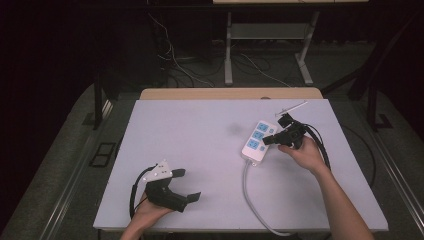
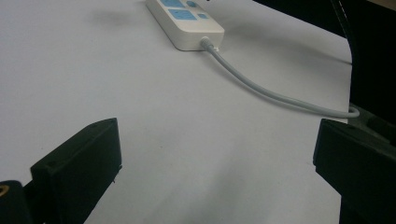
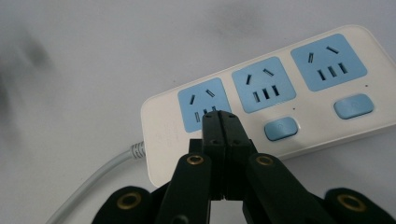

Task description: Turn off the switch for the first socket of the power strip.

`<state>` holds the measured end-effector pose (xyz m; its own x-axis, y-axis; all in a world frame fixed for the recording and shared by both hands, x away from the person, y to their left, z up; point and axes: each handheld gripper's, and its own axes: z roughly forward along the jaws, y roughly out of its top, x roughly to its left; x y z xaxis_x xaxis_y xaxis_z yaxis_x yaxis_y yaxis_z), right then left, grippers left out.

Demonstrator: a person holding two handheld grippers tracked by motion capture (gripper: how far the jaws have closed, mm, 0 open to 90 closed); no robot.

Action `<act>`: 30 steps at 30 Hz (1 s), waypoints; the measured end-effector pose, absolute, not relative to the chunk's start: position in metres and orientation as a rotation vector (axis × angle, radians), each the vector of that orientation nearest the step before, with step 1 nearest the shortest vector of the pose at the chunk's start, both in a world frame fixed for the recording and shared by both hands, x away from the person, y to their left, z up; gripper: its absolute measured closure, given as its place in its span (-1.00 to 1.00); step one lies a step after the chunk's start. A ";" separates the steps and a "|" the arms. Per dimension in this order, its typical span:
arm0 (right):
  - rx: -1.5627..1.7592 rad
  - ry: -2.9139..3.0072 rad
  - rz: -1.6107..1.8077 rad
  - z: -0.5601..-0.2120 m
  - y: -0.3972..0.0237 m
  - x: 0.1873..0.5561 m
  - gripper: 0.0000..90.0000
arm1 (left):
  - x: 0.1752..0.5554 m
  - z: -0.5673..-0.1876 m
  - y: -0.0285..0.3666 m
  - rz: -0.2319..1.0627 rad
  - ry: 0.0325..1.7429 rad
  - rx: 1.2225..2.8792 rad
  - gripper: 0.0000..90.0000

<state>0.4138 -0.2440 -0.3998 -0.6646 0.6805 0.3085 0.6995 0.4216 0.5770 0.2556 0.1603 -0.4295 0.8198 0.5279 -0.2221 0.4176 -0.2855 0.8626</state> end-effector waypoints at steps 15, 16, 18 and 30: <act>-1.271 -2.611 -1.050 -0.410 -0.240 0.418 0.99 | 0.256 -0.430 0.161 0.127 0.710 1.915 -1.00; -1.270 -2.609 -1.044 -0.411 -0.239 0.418 0.99 | 0.256 -0.430 0.161 0.127 0.710 1.915 -1.00; -1.266 -2.611 -1.043 -0.412 -0.238 0.418 0.99 | 0.256 -0.430 0.161 0.126 0.712 1.915 -1.00; -1.233 -2.650 -1.024 -0.415 -0.234 0.416 1.00 | 0.256 -0.430 0.161 0.129 0.706 1.921 -1.00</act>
